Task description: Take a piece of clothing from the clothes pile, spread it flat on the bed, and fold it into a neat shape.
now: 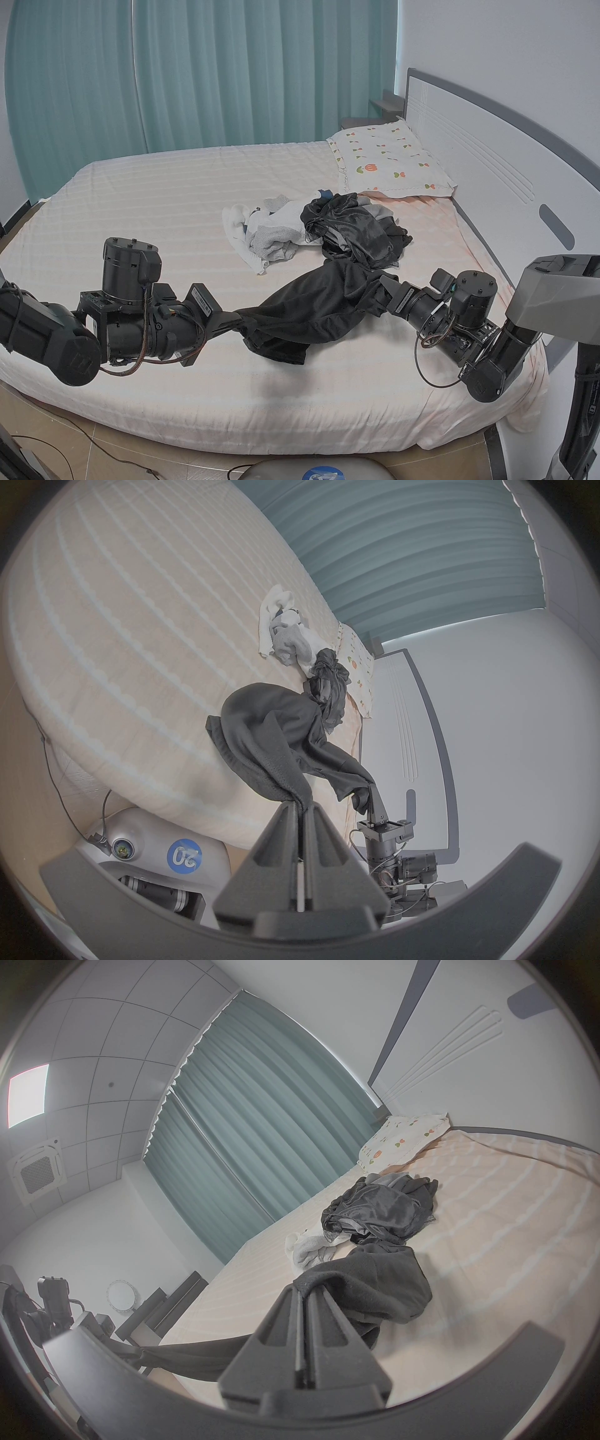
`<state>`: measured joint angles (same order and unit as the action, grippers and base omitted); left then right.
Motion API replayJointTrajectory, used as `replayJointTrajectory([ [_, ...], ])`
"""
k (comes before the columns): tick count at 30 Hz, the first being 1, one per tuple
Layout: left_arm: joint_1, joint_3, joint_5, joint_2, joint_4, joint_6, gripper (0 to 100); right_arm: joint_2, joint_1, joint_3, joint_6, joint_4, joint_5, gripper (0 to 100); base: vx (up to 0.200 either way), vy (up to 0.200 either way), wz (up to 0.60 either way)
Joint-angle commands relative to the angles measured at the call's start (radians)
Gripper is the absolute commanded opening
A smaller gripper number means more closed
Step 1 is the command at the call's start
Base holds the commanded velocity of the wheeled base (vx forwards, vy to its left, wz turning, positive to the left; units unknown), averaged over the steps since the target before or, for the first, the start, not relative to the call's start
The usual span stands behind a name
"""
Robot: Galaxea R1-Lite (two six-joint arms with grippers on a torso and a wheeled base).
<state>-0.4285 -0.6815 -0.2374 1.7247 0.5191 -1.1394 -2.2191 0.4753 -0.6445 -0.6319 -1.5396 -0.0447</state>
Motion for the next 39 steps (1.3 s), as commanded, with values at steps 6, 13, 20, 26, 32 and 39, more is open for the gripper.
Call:
replayJointTrajectory([
  [6, 0.011, -0.015, 0.003, 0.019, 0.001, -0.002, 0, -0.002, 0.000, -0.001, 0.000, -0.001, 0.000, 0, 0.000, 0.000, 0.00],
  [13, 0.013, -0.013, 0.009, 0.007, 0.002, -0.019, 0, -0.001, 0.017, -0.003, -0.003, -0.005, 0.000, 0, 0.000, 0.200, 0.00],
  [20, 0.043, -0.021, 0.010, 0.006, 0.025, -0.036, 0, 0.006, 0.049, -0.023, -0.002, -0.004, 0.002, 0, 0.000, 0.200, 0.00],
  [26, 0.057, -0.020, 0.012, -0.016, 0.058, -0.066, 0, 0.041, 0.078, -0.067, 0.005, 0.003, 0.002, 0, 0.000, 0.200, 0.00],
  [32, 0.080, -0.016, 0.013, -0.083, 0.059, -0.068, 0, 0.092, 0.101, -0.087, 0.038, 0.029, 0.040, 0, 0.000, 0.200, 0.00],
  [39, 0.091, -0.020, 0.015, -0.114, 0.061, -0.068, 0, 0.088, 0.115, -0.152, 0.049, 0.035, 0.039, 0, 0.000, 0.200, 0.00],
])
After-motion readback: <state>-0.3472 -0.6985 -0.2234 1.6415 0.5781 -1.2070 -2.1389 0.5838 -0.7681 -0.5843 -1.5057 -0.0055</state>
